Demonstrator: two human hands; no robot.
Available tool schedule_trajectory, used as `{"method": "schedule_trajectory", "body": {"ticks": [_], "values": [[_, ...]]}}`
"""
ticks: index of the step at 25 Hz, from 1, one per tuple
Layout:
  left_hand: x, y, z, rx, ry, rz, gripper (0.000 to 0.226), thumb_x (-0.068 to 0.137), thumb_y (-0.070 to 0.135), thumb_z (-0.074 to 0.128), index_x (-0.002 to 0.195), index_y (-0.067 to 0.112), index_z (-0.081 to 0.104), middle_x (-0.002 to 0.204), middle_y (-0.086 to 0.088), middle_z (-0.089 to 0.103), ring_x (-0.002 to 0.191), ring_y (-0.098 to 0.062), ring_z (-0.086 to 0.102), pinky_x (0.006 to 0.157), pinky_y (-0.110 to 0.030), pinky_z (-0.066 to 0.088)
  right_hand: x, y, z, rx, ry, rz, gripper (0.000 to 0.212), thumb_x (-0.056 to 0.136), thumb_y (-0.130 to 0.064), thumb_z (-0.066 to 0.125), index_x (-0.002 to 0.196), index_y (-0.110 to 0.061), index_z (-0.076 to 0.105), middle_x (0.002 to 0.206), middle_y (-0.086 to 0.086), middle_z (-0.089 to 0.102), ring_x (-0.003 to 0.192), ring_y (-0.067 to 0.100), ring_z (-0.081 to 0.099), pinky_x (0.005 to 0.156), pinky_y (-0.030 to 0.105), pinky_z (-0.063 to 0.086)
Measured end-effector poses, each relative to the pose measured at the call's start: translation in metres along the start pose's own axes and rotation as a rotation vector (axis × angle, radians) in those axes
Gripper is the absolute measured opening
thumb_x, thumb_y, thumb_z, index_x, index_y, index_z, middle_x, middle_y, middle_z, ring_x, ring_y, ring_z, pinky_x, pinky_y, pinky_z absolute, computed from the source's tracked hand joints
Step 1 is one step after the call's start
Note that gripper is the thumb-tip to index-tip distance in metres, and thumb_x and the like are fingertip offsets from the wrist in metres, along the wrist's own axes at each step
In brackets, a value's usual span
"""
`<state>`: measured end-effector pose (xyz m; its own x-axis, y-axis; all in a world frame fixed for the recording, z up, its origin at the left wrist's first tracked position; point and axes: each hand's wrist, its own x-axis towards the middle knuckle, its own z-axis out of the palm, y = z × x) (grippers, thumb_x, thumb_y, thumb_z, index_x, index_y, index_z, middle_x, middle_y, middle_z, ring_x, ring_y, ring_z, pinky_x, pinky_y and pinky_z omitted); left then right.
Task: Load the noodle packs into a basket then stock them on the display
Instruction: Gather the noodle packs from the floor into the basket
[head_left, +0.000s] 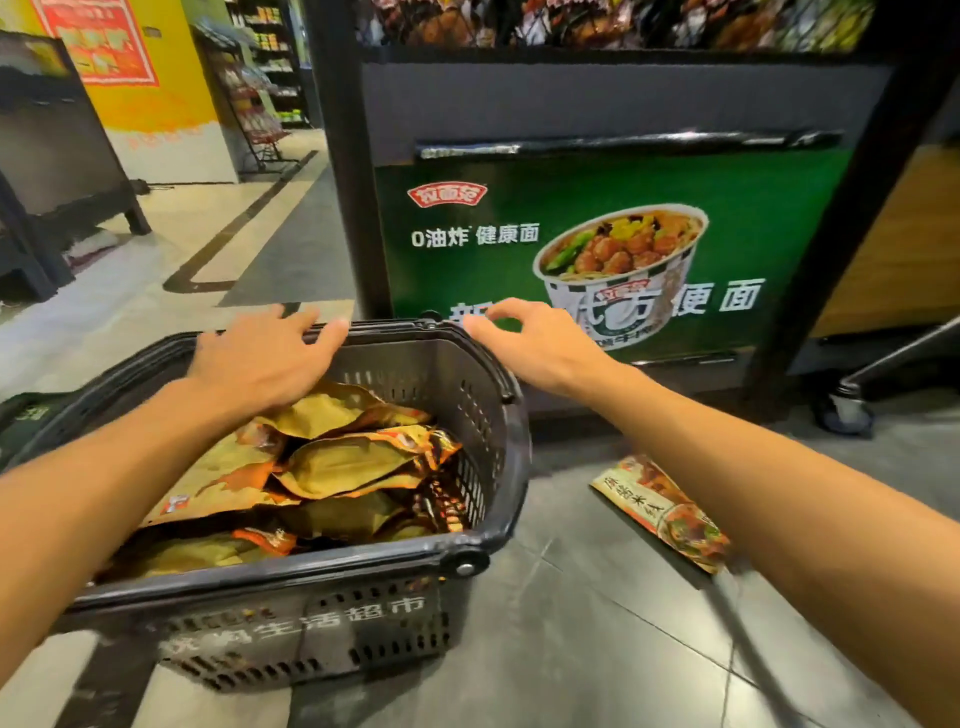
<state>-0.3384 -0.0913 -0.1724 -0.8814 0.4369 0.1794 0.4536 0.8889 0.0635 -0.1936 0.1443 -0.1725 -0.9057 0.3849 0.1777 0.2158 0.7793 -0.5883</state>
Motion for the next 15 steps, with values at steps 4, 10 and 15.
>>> {"method": "schedule_trajectory", "body": {"ticks": [4, 10, 15], "values": [[0.004, 0.115, -0.004, 0.013, -0.039, 0.198, 0.082, 0.092, 0.079, 0.010, 0.156, 0.033, 0.033, 0.163, -0.008, 0.033, 0.146, -0.037, 0.036, 0.116, -0.062, 0.028, -0.032, 0.073, -0.069, -0.174, 0.091, 0.128, 0.070, 0.095, -0.068, 0.045, 0.145, -0.020, 0.052, 0.148, 0.006, 0.055, 0.133, 0.028, 0.052, 0.109, 0.040, 0.042], [-0.007, 0.261, 0.035, 0.083, -0.153, 0.401, 0.078, 0.094, 0.076, 0.013, 0.158, 0.034, 0.028, 0.165, -0.007, 0.027, 0.150, -0.031, 0.029, 0.120, -0.062, 0.018, -0.087, 0.207, -0.117, -0.259, 0.158, 0.359, 0.083, 0.082, -0.079, 0.039, 0.142, -0.024, 0.053, 0.142, 0.004, 0.060, 0.128, 0.030, 0.057, 0.107, 0.049, 0.046], [-0.020, 0.348, 0.119, 0.142, -0.278, 0.487, 0.079, 0.094, 0.075, 0.010, 0.160, 0.032, 0.022, 0.167, -0.008, 0.021, 0.154, -0.026, 0.018, 0.121, -0.061, 0.011, -0.125, 0.340, -0.105, -0.293, 0.111, 0.552, 0.076, 0.088, -0.074, 0.044, 0.145, -0.025, 0.049, 0.147, 0.005, 0.055, 0.133, 0.032, 0.052, 0.109, 0.048, 0.044]]}}
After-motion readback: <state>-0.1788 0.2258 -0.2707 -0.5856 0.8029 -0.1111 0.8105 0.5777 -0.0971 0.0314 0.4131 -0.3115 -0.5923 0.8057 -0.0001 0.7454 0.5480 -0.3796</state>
